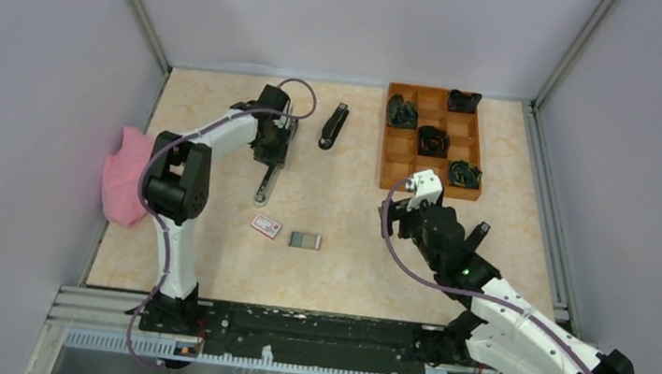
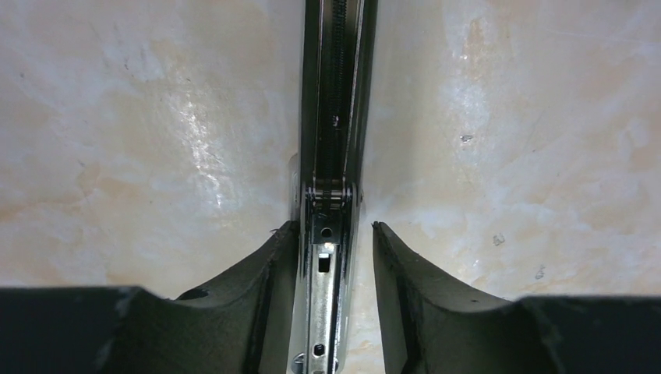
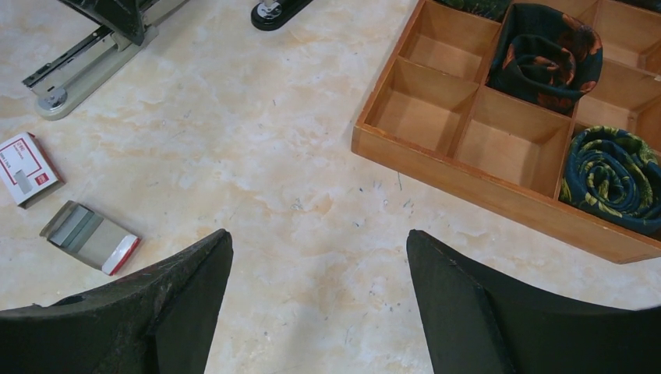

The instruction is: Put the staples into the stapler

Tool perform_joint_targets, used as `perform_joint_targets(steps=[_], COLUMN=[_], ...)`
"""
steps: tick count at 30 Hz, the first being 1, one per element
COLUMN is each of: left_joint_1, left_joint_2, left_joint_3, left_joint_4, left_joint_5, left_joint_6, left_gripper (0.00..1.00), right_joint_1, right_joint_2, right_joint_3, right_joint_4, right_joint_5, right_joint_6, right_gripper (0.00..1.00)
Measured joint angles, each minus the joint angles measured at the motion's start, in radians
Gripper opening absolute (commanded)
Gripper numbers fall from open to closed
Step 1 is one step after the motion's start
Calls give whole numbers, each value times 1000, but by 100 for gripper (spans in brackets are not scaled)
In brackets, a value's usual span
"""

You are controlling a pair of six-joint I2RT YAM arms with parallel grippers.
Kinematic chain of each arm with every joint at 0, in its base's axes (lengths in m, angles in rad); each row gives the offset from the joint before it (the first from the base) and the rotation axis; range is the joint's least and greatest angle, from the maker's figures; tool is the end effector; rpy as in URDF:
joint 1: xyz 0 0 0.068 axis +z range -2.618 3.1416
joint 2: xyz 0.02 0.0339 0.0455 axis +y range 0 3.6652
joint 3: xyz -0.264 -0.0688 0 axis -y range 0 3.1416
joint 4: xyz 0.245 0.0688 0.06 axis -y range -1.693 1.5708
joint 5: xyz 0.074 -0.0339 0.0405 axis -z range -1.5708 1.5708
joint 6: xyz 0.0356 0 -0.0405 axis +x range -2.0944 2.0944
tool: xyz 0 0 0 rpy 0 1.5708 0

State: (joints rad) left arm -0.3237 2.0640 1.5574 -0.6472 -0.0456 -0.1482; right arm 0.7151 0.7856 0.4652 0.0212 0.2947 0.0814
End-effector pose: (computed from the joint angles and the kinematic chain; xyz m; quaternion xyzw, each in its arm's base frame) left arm 0.4107 -0.1361 0.1795 0.0810 0.9747 -0.0267 0.2064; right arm 0.1488 0.1155 0.2481 -0.1651 0.7834 0.1189 0.5872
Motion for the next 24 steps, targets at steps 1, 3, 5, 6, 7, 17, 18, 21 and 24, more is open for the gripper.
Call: perform_joint_targets(steps=[1,3,5,6,7,17,18,21,24], left_joint_1=[0,0,-1,-1,-2,-77,-89,-126,-149], left_joint_2=[-6,-25,-52,-66,-85,-177,-172,-136,-83], left_joint_3=[-8,-33,-54,-62,-72,-77,-68,-21,26], left_joint_4=[7,28,44,53,66,260,268,319,376], left_joint_5=[5,22,41,51,65,117,116,97,71], left_joint_6=[-11,-37,-59,-71,-80,-120,-119,-105,-93], left_gripper=[50,59,64,65,65,70,71,72,73], right_joint_1=[0,0,0,0,0,0,0,0,0], right_joint_2=[1,2,3,3,3,15,16,18,27], right_joint_3=[0,0,0,0,0,0,0,0,0], right_joint_4=[0,0,0,0,0,-3,-4,-6,-8], right_joint_5=[0,0,1,2,2,31,33,39,43], right_joint_6=[0,0,0,0,0,0,0,0,1], right_gripper=[83,83,83,83,83,83,83,83,83])
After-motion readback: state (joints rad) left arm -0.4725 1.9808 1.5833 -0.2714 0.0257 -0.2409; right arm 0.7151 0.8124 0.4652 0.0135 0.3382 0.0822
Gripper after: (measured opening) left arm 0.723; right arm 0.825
